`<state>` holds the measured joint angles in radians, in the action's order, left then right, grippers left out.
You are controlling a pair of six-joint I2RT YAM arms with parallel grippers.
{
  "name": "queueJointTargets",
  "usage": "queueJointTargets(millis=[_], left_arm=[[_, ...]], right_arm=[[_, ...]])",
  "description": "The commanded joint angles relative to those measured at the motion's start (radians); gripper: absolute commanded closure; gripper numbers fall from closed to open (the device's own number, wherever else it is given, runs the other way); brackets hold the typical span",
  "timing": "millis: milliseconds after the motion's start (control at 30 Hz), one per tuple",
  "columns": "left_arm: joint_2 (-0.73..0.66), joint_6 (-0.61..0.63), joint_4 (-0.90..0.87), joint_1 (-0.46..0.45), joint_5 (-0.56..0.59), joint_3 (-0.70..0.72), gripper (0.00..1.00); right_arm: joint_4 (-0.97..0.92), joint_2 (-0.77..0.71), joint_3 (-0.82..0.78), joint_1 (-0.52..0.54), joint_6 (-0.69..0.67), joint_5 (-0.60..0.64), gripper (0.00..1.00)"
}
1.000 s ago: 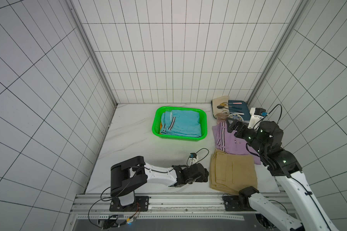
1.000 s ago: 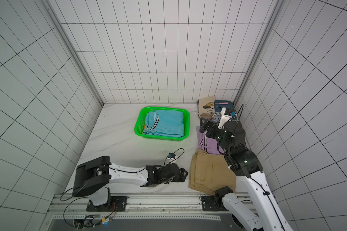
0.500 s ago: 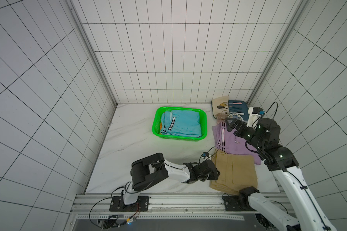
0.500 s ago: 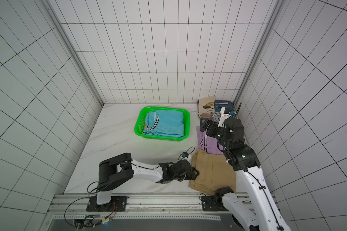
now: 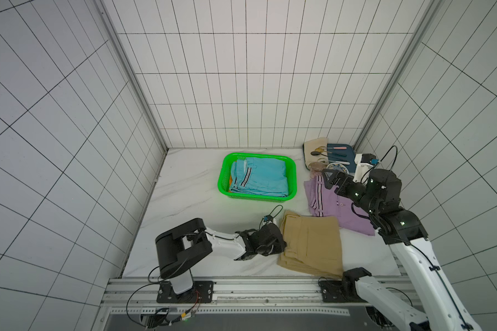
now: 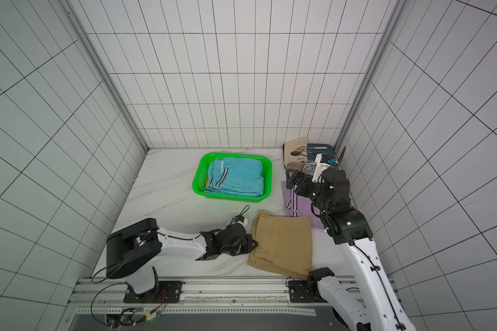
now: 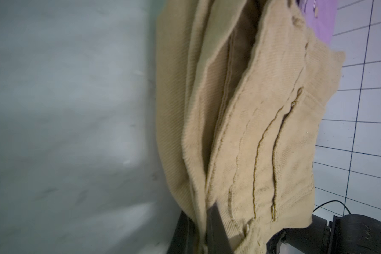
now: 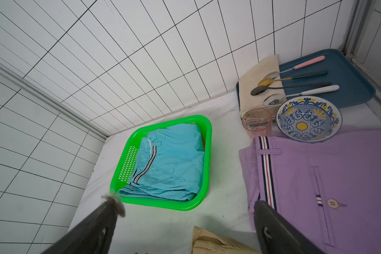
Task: Put the folded long pants in the basket
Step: Move the long pant to the center of the board.
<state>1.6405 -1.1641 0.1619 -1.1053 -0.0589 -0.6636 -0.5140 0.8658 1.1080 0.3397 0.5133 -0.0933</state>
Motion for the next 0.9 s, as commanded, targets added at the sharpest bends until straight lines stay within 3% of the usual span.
queueJointTargets(millis=[0, 233, 367, 567, 700, 867], left_arm=[[-0.190, 0.030, -0.186, 0.073, 0.054, 0.107, 1.00], [-0.547, 0.081, -0.419, 0.225, 0.077, 0.239, 1.00], [-0.669, 0.116, -0.461, 0.257, 0.081, 0.276, 1.00], [-0.691, 0.163, -0.585, 0.322, 0.067, 0.252, 1.00], [-0.662, 0.187, -0.604, 0.365, 0.041, 0.243, 1.00], [-0.572, 0.206, -0.582, 0.387, 0.011, 0.226, 1.00]], right_arm=[[0.034, 0.006, -0.051, -0.010, 0.027, -0.016, 0.01], [0.148, 0.043, -0.194, -0.008, 0.122, -0.125, 0.02], [0.256, 0.049, -0.364, -0.005, 0.182, -0.217, 0.07], [0.442, 0.114, -0.561, 0.011, 0.222, -0.401, 0.10], [0.573, 0.233, -0.605, 0.046, 0.258, -0.513, 0.15], [0.618, 0.350, -0.590, 0.137, 0.275, -0.508, 0.21]])
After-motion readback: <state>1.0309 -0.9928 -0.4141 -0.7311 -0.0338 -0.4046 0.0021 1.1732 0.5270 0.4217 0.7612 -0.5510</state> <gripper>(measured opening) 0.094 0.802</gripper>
